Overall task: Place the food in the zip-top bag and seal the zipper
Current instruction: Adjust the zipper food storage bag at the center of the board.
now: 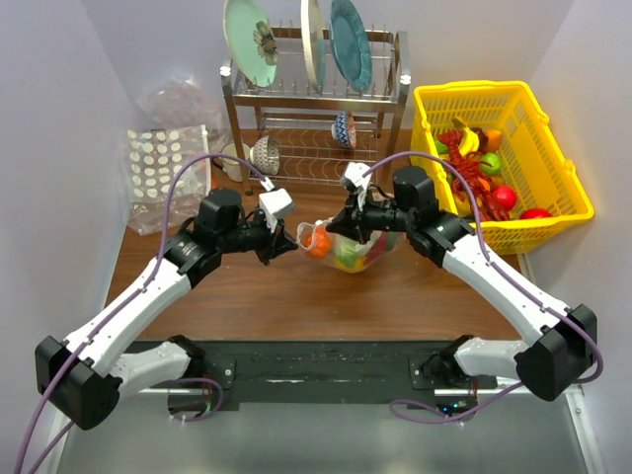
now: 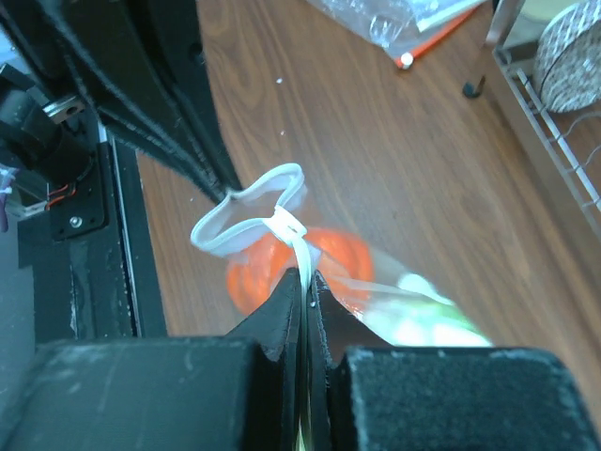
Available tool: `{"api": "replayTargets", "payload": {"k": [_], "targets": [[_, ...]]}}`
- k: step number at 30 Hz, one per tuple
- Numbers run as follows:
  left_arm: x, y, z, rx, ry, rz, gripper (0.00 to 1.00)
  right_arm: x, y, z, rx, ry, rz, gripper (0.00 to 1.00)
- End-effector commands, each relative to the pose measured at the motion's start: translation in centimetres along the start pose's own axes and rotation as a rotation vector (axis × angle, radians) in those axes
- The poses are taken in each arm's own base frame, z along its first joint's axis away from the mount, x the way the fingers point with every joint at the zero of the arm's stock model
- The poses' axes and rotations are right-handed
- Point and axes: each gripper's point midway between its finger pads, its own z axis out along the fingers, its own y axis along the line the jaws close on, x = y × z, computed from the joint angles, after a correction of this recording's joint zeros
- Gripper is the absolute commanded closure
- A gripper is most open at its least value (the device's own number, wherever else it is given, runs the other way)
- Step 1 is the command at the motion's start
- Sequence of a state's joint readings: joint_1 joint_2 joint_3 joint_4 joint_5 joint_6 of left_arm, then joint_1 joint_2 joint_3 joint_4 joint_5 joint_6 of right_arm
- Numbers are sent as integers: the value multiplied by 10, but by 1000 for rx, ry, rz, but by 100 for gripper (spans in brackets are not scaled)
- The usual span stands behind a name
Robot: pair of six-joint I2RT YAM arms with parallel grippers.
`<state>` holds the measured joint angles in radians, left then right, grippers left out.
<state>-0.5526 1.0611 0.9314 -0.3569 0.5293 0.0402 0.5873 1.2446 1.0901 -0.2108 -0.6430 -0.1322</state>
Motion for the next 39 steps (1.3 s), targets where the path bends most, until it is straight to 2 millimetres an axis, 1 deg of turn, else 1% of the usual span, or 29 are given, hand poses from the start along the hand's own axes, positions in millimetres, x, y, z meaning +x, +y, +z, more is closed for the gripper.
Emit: {"api": "replayTargets", "payload": {"k": [1, 2, 4, 6, 7, 9, 10, 11, 12, 14, 16, 17, 19, 20, 21, 23, 25, 26, 27, 28, 29, 30, 32, 33, 35, 36, 37, 39], "targets": [[-71, 13, -31, -152, -160, 74, 100, 22, -4, 9, 19, 29, 58, 100], [-77, 14, -38, -177, -167, 87, 100, 27, -5, 8, 28, 39, 64, 100], [-74, 22, -41, -226, -150, 87, 100, 27, -1, 3, 28, 32, 49, 100], [-55, 29, -36, -248, -94, 76, 100, 23, -1, -2, 41, 12, 29, 100], [-44, 34, -34, -269, -69, 60, 100, 17, 1, -6, 46, -6, 13, 100], [-44, 34, -38, -289, -93, 55, 100, 10, 3, -11, 45, -12, -11, 100], [-39, 34, -38, -289, -99, 49, 100, 9, 3, -12, 43, -6, -15, 100], [-44, 33, -41, -291, -133, 61, 100, 11, 6, -13, 35, 10, -8, 100], [-48, 29, -48, -295, -164, 74, 100, 5, 6, -14, 29, 5, -24, 100], [-49, 26, -51, -286, -173, 103, 100, 2, 10, -15, 8, 10, -27, 100], [-54, 20, -54, -261, -177, 129, 99, -5, 14, -16, -10, -4, -37, 100], [-50, 17, -54, -246, -160, 128, 82, -6, 16, -16, -28, -8, -39, 100], [-54, 9, -55, -203, -164, 148, 66, -12, 20, -16, -48, -17, -52, 100], [-58, 6, -55, -185, -175, 162, 55, -10, 23, -16, -67, -6, -45, 100], [-60, 1, -56, -161, -185, 179, 51, -14, 23, -17, -70, -7, -58, 100], [-69, -8, -56, -109, -218, 222, 43, -13, 26, -18, -89, 4, -58, 100], [-77, -17, -55, -58, -238, 265, 40, -17, 30, -21, -110, -1, -78, 100], [-79, -19, -55, -41, -241, 276, 38, -16, 31, -21, -116, 4, -78, 100], [-80, -21, -52, -19, -238, 288, 37, -18, 33, -22, -122, -2, -91, 100], [-85, -29, -53, 23, -247, 318, 36, -20, 34, -24, -125, -6, -98, 100], [-86, -30, -51, 42, -246, 327, 36, -18, 35, -24, -130, -1, -98, 100], [-85, -31, -47, 60, -238, 333, 36, -18, 35, -24, -132, 0, -103, 100], [-86, -39, -43, 125, -238, 357, 35, -19, 37, -24, -145, -1, -102, 100], [-82, -40, -37, 154, -226, 351, 35, -19, 39, -24, -154, -1, -101, 100], [-81, -48, -31, 223, -226, 344, 36, -20, 44, -24, -187, -9, -100, 100], [-77, -48, -24, 245, -208, 328, 36, -20, 46, -23, -199, -11, -99, 100], [-78, -52, -22, 275, -208, 323, 37, -22, 48, -25, -208, -18, -103, 100], [-74, -54, -14, 297, -190, 315, 39, -21, 49, -25, -213, -19, -102, 100]]}}
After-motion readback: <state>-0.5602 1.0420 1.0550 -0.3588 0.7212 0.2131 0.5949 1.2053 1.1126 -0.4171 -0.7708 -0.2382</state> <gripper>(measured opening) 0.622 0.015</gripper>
